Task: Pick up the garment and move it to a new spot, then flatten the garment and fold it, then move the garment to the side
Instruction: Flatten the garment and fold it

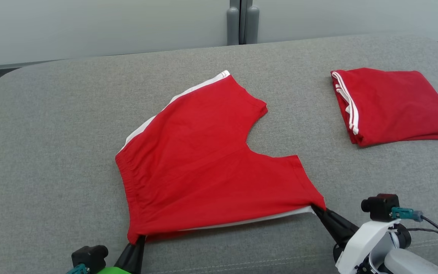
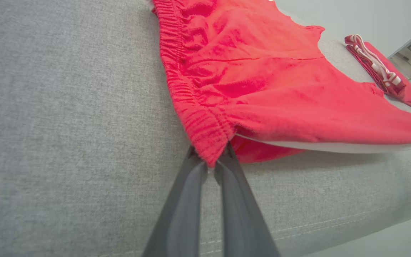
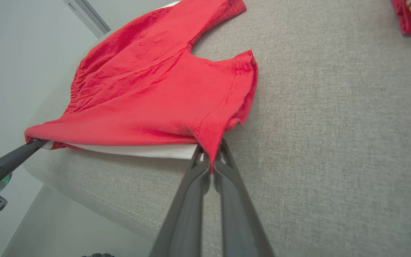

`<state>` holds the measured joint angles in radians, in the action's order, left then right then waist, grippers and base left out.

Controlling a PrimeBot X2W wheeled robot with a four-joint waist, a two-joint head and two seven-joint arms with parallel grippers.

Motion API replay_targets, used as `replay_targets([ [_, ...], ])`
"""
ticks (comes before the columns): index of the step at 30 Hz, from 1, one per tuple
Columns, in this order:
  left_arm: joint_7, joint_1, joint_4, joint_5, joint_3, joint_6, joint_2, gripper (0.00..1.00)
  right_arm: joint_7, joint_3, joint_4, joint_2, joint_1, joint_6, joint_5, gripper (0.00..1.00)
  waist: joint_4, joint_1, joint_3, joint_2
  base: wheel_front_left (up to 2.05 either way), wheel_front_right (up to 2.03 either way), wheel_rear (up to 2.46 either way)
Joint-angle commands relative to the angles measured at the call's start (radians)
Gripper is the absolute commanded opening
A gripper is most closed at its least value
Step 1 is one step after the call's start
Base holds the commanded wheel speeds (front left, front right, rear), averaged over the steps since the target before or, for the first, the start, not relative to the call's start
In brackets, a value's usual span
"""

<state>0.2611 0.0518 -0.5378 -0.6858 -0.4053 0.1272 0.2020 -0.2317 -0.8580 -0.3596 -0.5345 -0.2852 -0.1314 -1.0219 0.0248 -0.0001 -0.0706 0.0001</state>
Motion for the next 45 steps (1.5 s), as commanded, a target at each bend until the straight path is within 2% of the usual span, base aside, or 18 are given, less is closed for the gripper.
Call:
replay_targets([
  [1,0.004,0.016,0.011,0.019,0.012,0.002,-0.002,0.0,-0.009,0.015,0.01,0.001,-0.015,0.002,0.01,0.0,-0.003,0.0001,-0.002,-0.0001,0.0,0.0,0.0],
  [9,0.004,0.053,0.095,0.086,0.051,0.002,0.007,0.0,-0.009,0.09,0.048,-0.017,-0.095,0.002,0.036,0.0,-0.038,0.0001,-0.018,-0.0001,0.0,0.0,0.0],
  [13,0.004,0.079,0.141,0.103,0.055,0.003,0.013,0.0,0.019,0.1,0.046,-0.022,-0.182,0.002,0.059,0.0,-0.06,0.0001,-0.038,-0.0001,0.0,0.0,0.0],
  [17,-0.008,0.149,0.143,0.11,0.034,0.003,0.025,0.0,0.042,0.102,0.01,-0.001,-0.293,0.002,0.082,0.0,-0.084,0.0001,-0.073,-0.0001,0.0,0.0,0.0],
  [29,-0.014,0.426,0.04,0.057,-0.055,0.004,0.037,0.0,0.087,0.035,-0.254,0.098,-0.63,0.001,0.073,0.0,-0.146,0.0001,-0.211,-0.0001,0.0,0.0,0.0],
  [38,-0.003,0.577,-0.059,0.001,-0.107,0.004,0.005,0.0,0.07,-0.052,-0.466,0.162,-0.842,0.001,0.068,0.0,-0.193,0.0001,-0.296,-0.0001,0.0,0.0,0.0],
  [45,0.004,0.661,-0.096,-0.029,-0.156,0.004,-0.015,0.0,0.041,-0.097,-0.596,0.198,-0.945,0.001,0.046,0.0,-0.228,0.0001,-0.341,-0.0001,0.0,0.0,0.0],
])
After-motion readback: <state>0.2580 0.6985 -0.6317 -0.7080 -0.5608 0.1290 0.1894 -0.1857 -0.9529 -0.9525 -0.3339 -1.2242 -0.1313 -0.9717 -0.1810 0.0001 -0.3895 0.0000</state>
